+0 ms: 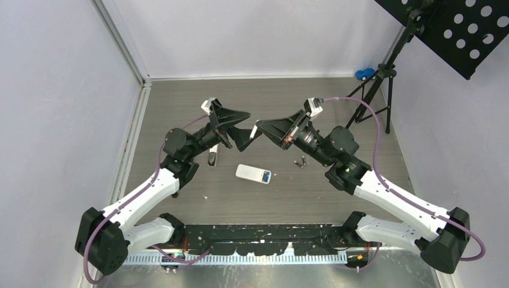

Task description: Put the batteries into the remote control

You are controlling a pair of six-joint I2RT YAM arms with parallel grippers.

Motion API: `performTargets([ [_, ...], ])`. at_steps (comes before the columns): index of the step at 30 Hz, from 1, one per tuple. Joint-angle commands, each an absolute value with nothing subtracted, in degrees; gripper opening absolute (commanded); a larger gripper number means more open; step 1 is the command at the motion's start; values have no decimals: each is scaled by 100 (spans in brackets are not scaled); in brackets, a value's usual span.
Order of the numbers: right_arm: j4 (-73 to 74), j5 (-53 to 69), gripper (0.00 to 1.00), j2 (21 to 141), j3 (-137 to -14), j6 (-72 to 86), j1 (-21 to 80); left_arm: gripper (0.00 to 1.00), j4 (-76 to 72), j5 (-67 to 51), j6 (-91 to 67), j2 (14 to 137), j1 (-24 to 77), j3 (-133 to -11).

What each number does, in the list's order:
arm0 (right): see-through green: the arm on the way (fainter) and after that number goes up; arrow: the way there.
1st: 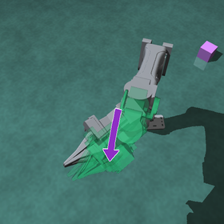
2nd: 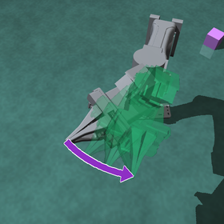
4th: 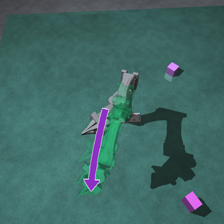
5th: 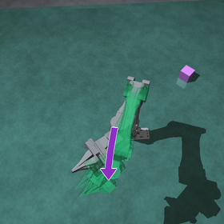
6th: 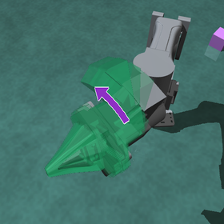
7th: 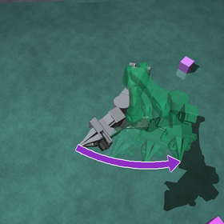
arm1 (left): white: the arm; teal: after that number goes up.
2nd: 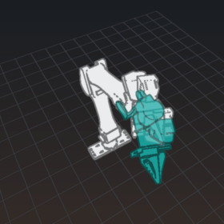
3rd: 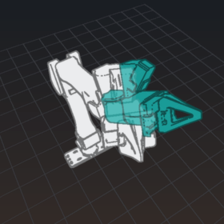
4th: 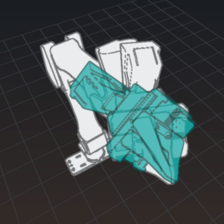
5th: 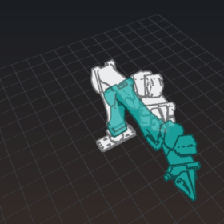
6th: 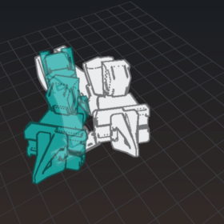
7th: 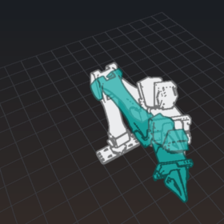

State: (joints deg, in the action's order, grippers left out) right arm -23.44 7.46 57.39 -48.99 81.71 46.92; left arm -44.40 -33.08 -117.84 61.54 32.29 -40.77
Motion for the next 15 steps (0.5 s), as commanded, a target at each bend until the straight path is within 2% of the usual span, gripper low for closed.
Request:
performTargets([
  [1, -3136, 782, 0, 5469, -4664, 8442, 4711, 73, -4915, -3117, -12032, 5926, 3253, -4104],
  [11, -3639, 672, 0, 5360, -4322, 8546, 4696, 47, -5046, -3134, -12054, 6064, 3252, -4192],
  [15, -3836, 659, 0, 5417, -4217, 8633, 4669, 26, -5038, -3118, -12050, 6095, 3254, -4184],
])
